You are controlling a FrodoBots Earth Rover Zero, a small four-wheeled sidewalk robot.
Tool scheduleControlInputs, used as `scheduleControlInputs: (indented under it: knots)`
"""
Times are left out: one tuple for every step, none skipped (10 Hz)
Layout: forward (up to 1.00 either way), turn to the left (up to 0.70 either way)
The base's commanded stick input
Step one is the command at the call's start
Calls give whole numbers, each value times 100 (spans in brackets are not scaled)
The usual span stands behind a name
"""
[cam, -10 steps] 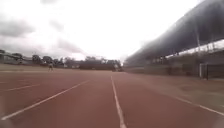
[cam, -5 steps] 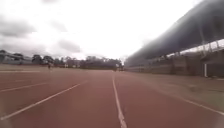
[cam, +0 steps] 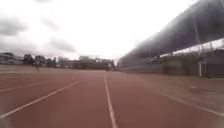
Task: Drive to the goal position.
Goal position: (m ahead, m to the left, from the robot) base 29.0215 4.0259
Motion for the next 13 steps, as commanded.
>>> scheduleControlInputs:
  knots:
    - [85,0]
    - [85,0]
    - [85,0]
    - [85,0]
    - [85,0]
    - [85,0]
    - [85,0]
    - [85,0]
    - [85,0]
    - [85,0]
    - [85,0]
    - [85,0]
    - [85,0]
